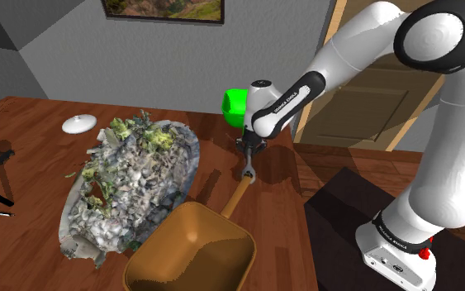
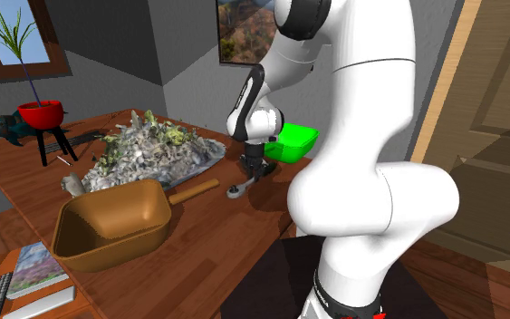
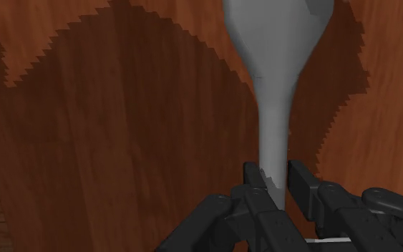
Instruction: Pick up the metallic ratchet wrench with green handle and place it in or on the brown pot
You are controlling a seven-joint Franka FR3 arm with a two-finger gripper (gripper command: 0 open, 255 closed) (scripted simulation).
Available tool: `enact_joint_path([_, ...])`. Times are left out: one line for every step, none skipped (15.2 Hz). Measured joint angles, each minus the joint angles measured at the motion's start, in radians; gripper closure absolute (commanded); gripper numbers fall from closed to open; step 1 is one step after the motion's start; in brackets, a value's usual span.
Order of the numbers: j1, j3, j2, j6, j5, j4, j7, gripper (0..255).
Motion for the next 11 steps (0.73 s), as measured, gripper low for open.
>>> enact_joint_path([-0.003, 0.002, -0.010, -0.012, 0.005, 0.001, -0.002, 255])
enact_joint_path([-0.005, 0.005, -0.024, -0.023, 0.009, -0.001, -0.004, 255])
enact_joint_path([-0.007, 0.007, -0.036, -0.032, 0.014, -0.003, -0.007, 255])
enact_joint_path([-0.010, 0.010, -0.047, -0.043, 0.019, -0.004, -0.010, 255])
enact_joint_path([-0.013, 0.013, -0.061, -0.051, 0.024, -0.010, -0.014, 255])
enact_joint_path([-0.016, 0.016, -0.074, -0.064, 0.030, -0.009, -0.019, 255])
enact_joint_path([-0.017, 0.018, -0.087, -0.076, 0.035, -0.010, -0.021, 255])
enact_joint_path([-0.019, 0.020, -0.097, -0.087, 0.039, -0.008, -0.025, 255])
enact_joint_path([-0.021, 0.023, -0.111, -0.100, 0.044, -0.009, -0.028, 255])
enact_joint_path([-0.021, 0.025, -0.117, -0.111, 0.047, -0.004, -0.029, 255])
enact_joint_path([-0.022, 0.027, -0.127, -0.124, 0.052, -0.001, -0.031, 255])
